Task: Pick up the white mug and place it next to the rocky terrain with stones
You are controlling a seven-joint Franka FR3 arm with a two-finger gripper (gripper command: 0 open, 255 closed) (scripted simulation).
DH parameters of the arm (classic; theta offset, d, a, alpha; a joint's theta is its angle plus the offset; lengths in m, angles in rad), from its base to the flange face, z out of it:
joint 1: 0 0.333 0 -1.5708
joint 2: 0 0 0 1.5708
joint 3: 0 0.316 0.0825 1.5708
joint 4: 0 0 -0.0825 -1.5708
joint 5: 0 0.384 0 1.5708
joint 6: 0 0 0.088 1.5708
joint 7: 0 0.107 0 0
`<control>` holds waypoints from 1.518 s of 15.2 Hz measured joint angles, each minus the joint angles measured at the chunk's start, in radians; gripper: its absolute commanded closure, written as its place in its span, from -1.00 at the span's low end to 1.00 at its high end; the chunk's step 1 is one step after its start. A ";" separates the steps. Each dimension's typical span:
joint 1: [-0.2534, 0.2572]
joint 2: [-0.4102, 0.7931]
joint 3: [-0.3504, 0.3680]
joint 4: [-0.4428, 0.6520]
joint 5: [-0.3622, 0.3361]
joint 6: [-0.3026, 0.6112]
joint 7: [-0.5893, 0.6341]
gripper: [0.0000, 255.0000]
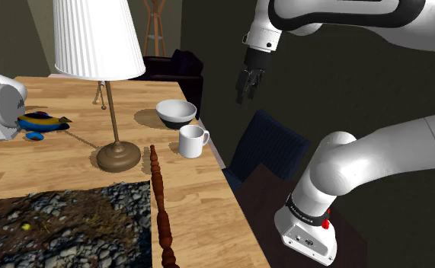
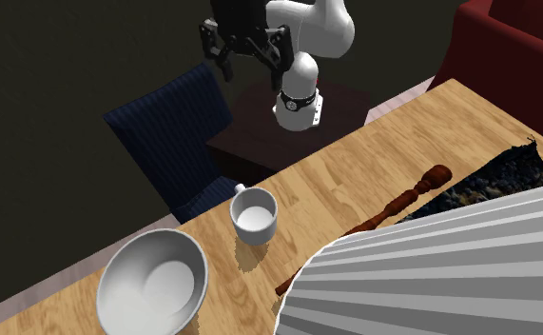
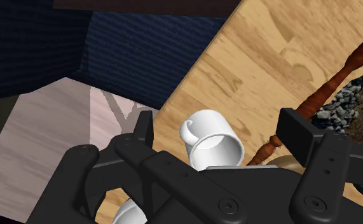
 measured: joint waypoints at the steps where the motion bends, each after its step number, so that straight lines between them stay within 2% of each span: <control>1: 0.000 0.000 0.000 0.000 0.000 0.000 0.000 -1.00; 4: 0.012 0.043 0.033 -0.013 0.013 0.061 0.030 -1.00; 13: 0.039 0.300 0.145 -0.034 0.024 0.359 0.133 -1.00; 20: 0.042 0.566 0.225 0.056 -0.030 0.546 0.244 -1.00; 23: 0.047 0.636 0.245 0.070 -0.052 0.603 0.284 -1.00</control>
